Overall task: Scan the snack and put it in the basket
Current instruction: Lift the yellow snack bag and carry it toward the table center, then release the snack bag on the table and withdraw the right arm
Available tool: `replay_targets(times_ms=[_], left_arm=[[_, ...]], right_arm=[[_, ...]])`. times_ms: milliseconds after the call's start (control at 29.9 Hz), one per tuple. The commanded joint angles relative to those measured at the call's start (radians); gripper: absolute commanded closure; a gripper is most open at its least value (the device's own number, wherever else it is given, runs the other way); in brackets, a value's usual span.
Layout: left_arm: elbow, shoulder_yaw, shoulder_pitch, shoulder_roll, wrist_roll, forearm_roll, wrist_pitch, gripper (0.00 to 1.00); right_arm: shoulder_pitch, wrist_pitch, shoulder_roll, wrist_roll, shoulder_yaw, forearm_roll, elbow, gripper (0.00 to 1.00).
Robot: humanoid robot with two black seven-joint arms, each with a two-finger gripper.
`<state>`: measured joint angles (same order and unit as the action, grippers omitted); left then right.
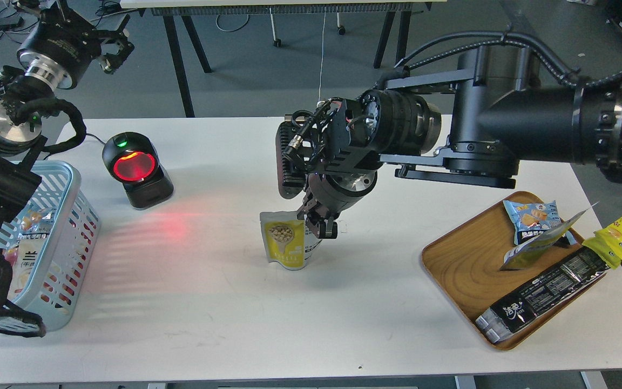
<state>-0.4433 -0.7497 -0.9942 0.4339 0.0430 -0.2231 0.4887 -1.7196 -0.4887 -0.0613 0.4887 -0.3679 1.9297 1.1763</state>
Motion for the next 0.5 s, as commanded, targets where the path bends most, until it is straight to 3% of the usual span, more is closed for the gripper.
replay_targets(times_ms=[0,134,301,468], left_arm=[[0.000,0.000,0.000,0.008,0.000,-0.001,0.000,0.00],[0.000,-0.002,-0.001,0.011,0.000,-0.001,0.000,0.00],[0.000,0.006,-0.003,0.013,-0.003,0.001,0.000,0.00],[-0.003,0.009,-0.009,0.031,-0.006,0.002,0.000,0.00]], right_arm=[[-0.003,0.000,-0.002,0.000,0.000,0.000,0.002,0.88],[-0.005,0.000,-0.003,0.000,0.001,-0.001,0.002,0.82],[-0.015,0.000,-0.037,0.000,0.079,-0.020,0.034,0.59],[-0.031,0.000,-0.179,0.000,0.159,-0.021,0.104,0.44]])
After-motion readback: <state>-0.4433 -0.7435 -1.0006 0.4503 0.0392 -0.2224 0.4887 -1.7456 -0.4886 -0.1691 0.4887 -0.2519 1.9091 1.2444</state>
